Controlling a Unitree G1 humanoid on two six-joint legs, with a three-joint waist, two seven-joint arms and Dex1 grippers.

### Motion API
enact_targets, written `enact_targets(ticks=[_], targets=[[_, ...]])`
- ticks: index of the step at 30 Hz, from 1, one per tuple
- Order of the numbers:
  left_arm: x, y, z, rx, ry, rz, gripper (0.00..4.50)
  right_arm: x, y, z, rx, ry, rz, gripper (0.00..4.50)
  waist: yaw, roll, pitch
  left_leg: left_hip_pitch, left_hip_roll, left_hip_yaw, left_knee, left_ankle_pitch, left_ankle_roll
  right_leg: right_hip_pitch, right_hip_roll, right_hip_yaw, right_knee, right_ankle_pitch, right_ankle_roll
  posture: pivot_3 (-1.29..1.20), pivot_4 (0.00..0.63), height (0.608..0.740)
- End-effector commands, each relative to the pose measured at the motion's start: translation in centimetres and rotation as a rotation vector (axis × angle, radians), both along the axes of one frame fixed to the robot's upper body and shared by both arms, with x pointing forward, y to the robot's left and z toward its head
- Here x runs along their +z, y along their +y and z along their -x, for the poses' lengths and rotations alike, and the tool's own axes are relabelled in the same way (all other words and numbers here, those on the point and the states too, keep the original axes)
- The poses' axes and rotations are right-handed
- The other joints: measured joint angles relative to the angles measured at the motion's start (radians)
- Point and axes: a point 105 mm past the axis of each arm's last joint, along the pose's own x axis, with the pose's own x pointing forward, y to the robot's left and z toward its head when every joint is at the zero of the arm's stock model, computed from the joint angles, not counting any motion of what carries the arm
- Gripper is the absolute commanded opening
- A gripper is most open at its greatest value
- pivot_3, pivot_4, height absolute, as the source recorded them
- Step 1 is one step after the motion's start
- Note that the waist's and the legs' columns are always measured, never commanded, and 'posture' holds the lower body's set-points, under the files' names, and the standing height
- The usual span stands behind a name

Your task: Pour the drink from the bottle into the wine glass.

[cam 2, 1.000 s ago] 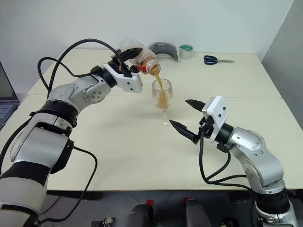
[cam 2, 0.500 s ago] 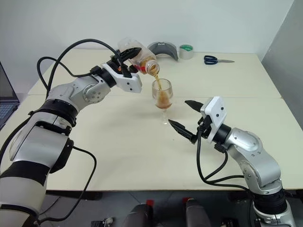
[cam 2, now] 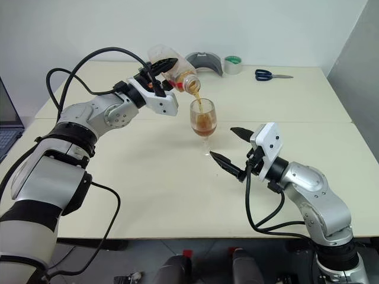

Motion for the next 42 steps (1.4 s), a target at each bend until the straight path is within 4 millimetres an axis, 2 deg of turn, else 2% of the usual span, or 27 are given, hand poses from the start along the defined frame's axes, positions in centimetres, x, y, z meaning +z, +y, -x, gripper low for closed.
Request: enact_targets(ticks=[1,18,27,38,42], targets=[[2.5,0.1,0.3,-0.003,-0.075,0.017,1.71,1.1,0.3,0.7,0.020,-0.039,-0.022,4.50,0.000,0.000,0.000,0.000,0.000,0.000,0.000,0.000,0.000,0.000,0.000,0.000,0.000,0.000,0.000,0.00,0.150,0.740],[2.5,0.1,0.3,-0.004,-0.071,0.025,1.71,1.1,0.5,0.9,0.028,-0.037,-0.020,4.50,0.000,0.000,0.000,0.000,0.000,0.000,0.000,0.000,0.000,0.000,0.000,0.000,0.000,0.000,0.000,0.00,0.150,0.740],[1.3,-0.2,0.0,-0.013,0.023,0.090,1.71,1.3,0.6,0.7,0.020,-0.052,-0.029,4.50,0.000,0.000,0.000,0.000,0.000,0.000,0.000,0.000,0.000,0.000,0.000,0.000,0.000,0.000,0.000,0.00,0.150,0.740],[-0.1,-0.5,-0.4,-0.089,0.319,0.368,1.71,1.7,0.9,0.5,0.014,-0.091,-0.050,4.50,-0.003,0.000,0.000,0.000,0.000,0.000,0.001,0.000,0.000,0.000,0.000,0.000,0.001,0.000,0.000,0.00,0.150,0.740],[0.3,0.8,-1.0,-0.099,0.445,0.590,1.71,2.3,1.1,0.6,0.024,-0.109,-0.071,4.50,-0.005,0.000,0.000,0.000,0.000,0.000,0.001,0.000,0.000,0.000,0.000,0.000,0.001,0.000,0.000,0.00,0.150,0.740]])
